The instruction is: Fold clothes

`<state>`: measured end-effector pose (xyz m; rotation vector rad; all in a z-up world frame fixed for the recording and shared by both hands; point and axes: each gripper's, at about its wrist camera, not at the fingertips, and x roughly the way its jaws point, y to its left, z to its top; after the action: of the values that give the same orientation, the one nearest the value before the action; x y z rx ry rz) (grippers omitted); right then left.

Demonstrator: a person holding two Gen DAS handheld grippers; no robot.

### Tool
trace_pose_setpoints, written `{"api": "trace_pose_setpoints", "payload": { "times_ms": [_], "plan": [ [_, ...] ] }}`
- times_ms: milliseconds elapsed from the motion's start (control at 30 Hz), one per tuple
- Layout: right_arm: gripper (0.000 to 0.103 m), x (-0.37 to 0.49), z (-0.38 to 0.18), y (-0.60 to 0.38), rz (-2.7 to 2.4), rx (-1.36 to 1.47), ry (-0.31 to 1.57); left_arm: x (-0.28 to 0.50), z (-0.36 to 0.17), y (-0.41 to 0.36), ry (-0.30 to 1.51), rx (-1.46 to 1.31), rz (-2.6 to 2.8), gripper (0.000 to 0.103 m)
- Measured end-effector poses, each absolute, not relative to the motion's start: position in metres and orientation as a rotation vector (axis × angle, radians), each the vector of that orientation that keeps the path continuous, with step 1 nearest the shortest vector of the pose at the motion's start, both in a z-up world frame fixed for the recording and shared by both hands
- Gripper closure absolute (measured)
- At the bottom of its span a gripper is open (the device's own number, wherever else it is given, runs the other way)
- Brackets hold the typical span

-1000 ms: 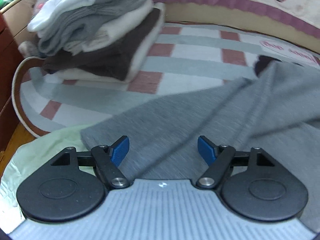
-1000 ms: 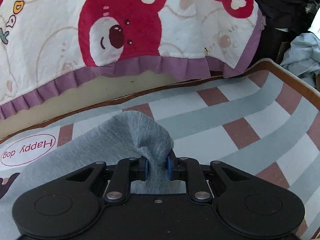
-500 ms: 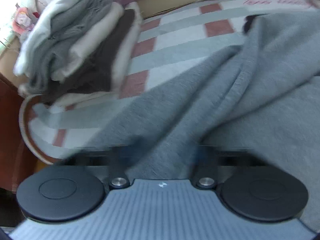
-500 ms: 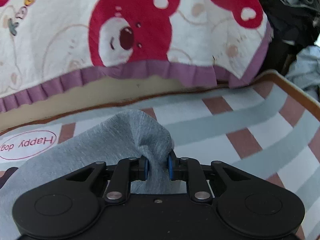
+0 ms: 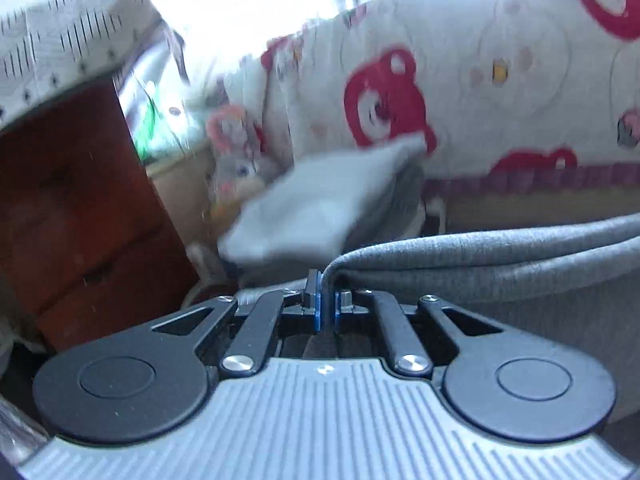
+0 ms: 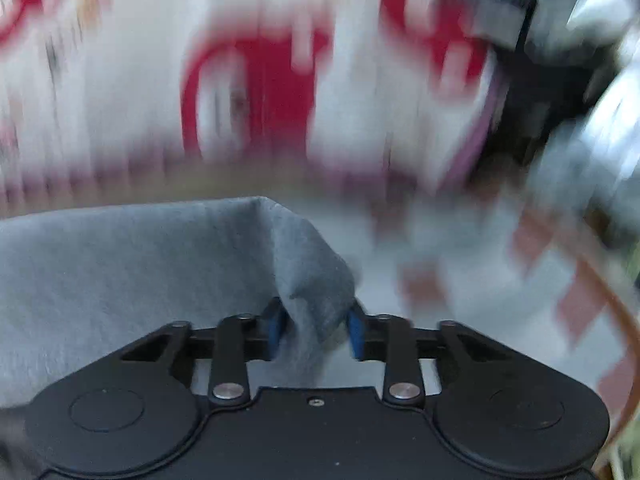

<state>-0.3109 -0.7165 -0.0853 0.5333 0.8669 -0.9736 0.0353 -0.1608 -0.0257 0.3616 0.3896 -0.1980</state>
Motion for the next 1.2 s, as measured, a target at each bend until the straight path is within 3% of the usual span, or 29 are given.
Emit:
{"api": "trace_pose_setpoints", "payload": {
  "times_ms": [67, 233, 367, 500, 700, 1200],
  "plan": [
    [0.066, -0.325, -0.089, -0.727, -0.961, 0.662, 0.880, 0.044, -0.043, -0.155, 0.475, 0.303, -0.211, 0.097],
    [0.058, -0.312, -0.046, -0.720, -0.857, 0.642, 0.788, 0.051, -0.077, -0.146, 0.564, 0.277, -0.181, 0.097],
    [0.041, -0.270, -0.040, -0.707, -0.639, 0.772, 0.789, 0.048, -0.082, -0.136, 0.576, 0.258, -0.186, 0.097],
    [0.042, -0.233, -0.073, -0.687, -0.559, 0.851, 0.812, 0.050, -0.096, -0.128, 0.654, 0.268, -0.174, 0.095],
    [0.044, -0.221, -0.107, -0.698, -0.707, 0.652, 0.828, 0.055, -0.116, -0.119, 0.719, 0.226, -0.178, 0.095],
    [0.039, -0.189, -0.174, -0.712, -0.496, 0.825, 0.982, 0.055, -0.127, -0.119, 0.754, 0.221, -0.171, 0.095]
  ]
}}
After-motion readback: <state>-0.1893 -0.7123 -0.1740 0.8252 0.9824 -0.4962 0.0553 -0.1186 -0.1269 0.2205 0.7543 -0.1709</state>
